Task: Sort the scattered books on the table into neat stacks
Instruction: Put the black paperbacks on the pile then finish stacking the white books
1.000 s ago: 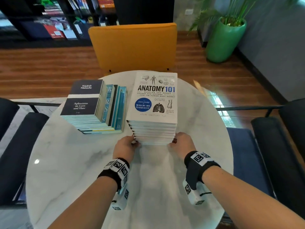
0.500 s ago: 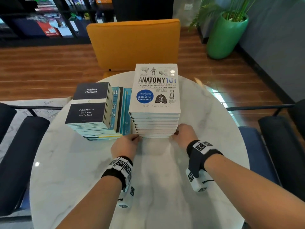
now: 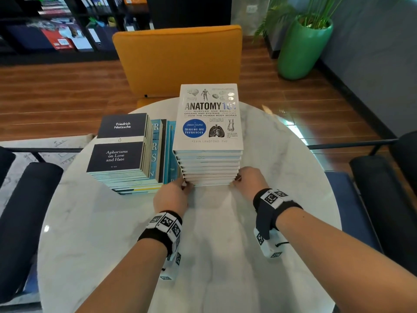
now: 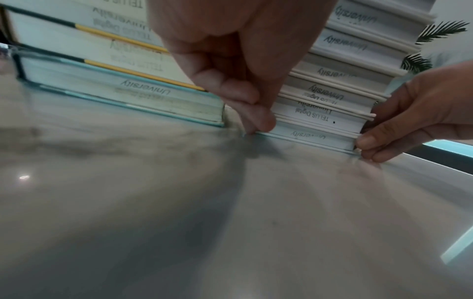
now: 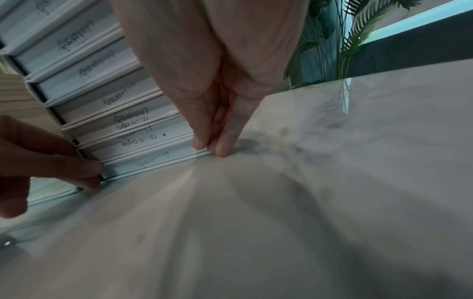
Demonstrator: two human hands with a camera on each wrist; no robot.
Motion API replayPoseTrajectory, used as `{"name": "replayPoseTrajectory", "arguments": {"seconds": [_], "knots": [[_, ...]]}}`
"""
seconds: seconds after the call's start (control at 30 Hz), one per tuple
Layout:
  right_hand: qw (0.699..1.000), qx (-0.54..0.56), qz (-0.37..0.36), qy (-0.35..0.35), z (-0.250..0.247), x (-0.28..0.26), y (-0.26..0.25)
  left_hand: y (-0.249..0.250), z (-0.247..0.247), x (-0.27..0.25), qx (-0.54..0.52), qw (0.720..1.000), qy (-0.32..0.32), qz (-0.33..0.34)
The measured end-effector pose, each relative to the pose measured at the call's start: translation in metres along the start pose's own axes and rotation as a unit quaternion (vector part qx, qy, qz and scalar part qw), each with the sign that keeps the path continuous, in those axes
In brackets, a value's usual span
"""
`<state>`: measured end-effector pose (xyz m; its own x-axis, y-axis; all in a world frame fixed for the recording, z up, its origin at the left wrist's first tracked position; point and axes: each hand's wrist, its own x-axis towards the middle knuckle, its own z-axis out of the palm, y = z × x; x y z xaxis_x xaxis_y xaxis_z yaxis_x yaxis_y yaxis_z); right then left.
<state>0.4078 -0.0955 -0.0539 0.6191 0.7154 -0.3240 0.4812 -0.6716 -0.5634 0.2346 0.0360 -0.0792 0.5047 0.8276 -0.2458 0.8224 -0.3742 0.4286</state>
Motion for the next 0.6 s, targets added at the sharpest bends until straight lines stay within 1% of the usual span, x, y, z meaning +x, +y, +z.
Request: {"name": "replayPoseTrajectory", "arguments": {"seconds": [0.17,0.23,0.43,0.6], "knots": [[0.999,-0.023,-0.037,-0.025,-0.001,0.008,0.007,0.005,-0.002,0.005,0.012,1.000,-0.001,-0.003],[0.998,-0.036,-0.042,-0.031,-0.001,0.010,0.007,0.005,-0.003,0.005,0.011,1.000,-0.003,-0.002],[0.997,-0.044,-0.043,-0.035,-0.001,0.012,0.007,0.005,-0.002,0.004,0.000,1.000,-0.002,-0.003],[0.998,-0.052,-0.031,-0.035,0.001,0.010,0.005,0.005,0.000,0.003,-0.016,1.000,0.002,-0.010]]}}
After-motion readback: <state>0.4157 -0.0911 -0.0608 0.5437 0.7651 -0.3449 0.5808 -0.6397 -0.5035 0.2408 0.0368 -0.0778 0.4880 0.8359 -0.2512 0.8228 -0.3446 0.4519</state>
